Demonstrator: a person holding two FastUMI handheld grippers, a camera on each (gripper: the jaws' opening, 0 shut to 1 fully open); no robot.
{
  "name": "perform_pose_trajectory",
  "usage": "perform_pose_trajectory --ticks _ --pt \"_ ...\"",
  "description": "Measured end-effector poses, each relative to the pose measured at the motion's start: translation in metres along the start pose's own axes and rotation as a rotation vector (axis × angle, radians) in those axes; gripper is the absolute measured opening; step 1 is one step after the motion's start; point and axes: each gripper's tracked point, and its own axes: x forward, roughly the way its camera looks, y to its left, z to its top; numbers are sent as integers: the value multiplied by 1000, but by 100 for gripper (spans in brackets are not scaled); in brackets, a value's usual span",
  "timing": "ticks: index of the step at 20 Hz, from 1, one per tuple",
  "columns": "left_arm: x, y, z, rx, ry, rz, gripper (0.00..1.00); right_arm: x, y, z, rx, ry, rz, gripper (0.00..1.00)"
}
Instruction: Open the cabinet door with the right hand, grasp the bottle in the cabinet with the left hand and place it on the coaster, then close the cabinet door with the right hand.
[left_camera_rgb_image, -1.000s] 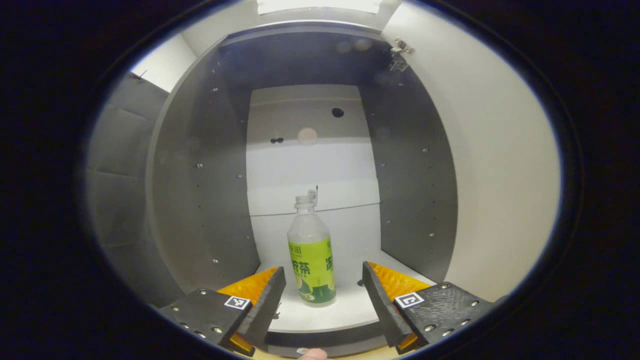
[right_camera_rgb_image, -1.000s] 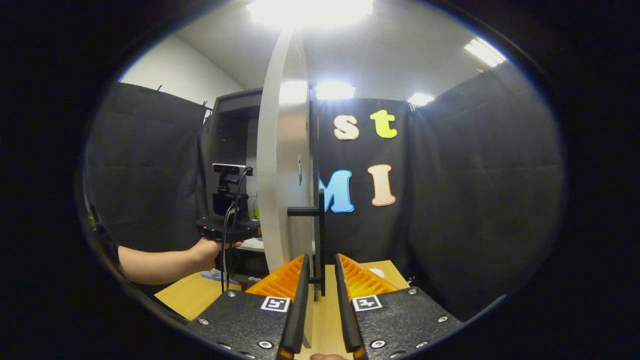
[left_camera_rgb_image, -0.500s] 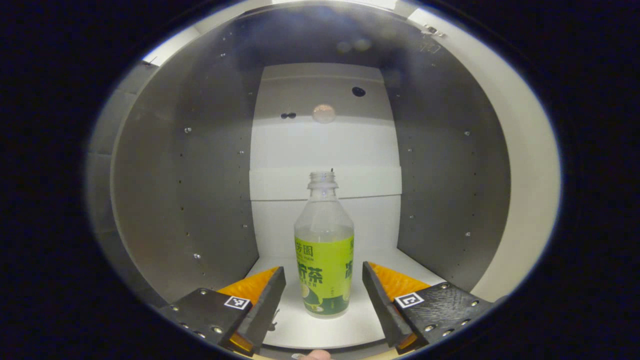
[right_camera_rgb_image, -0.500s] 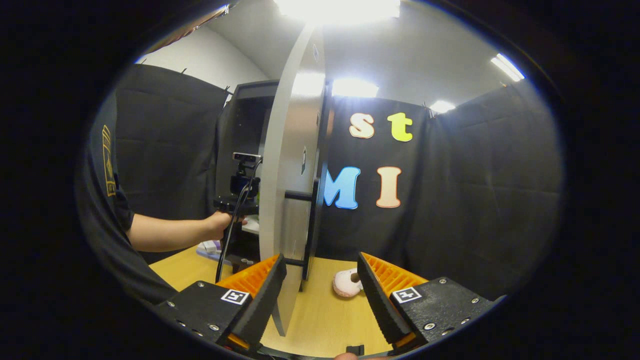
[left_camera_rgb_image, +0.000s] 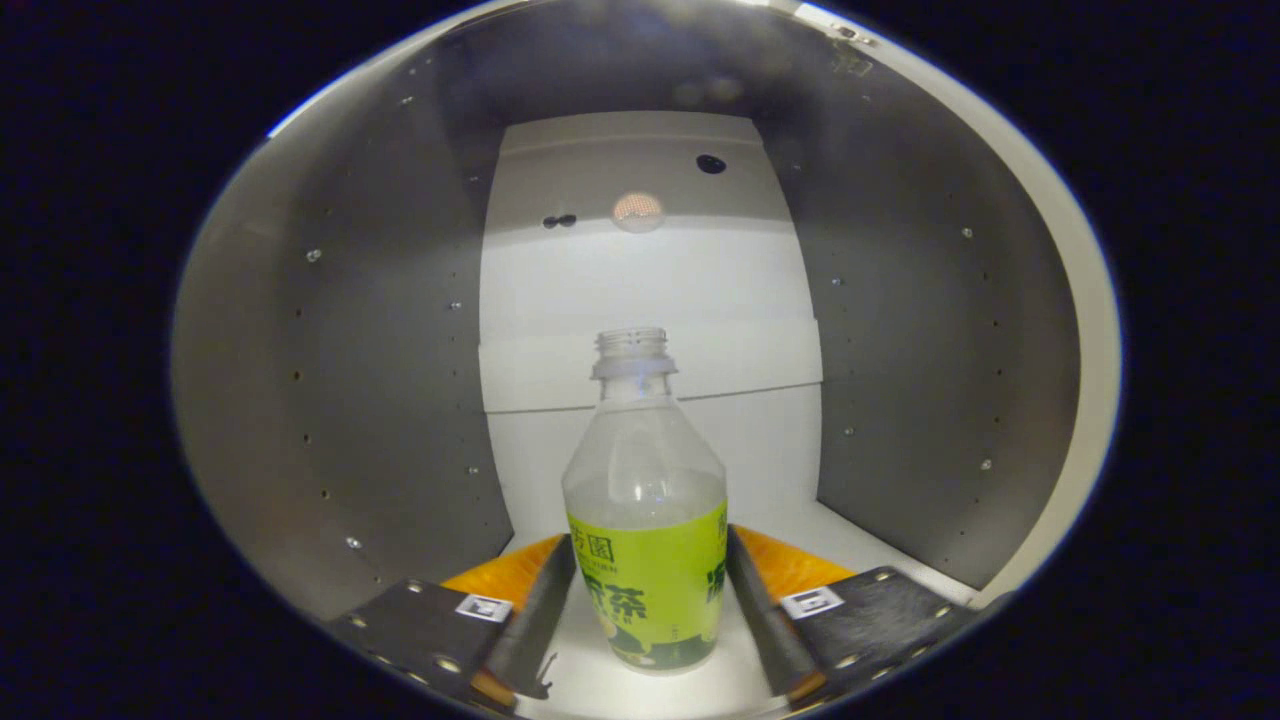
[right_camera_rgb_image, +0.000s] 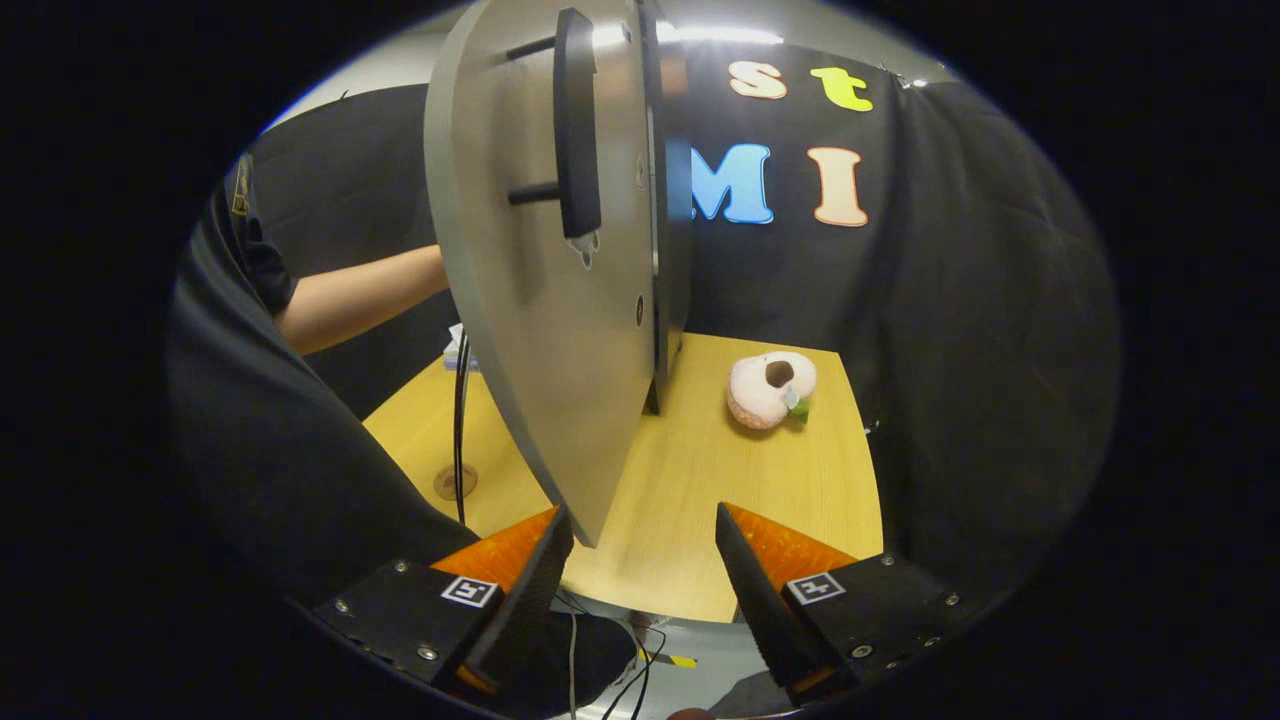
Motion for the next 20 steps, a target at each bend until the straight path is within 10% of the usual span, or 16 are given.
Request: perform_pose_trajectory --ticks 13,20 --pt "-55 27 45 -84 -127 -55 62 15 -73 8 -109 -97 -330 90" --pt "-39 13 26 -69 -120 -29 62 26 -47 11 -126 -105 -380 95"
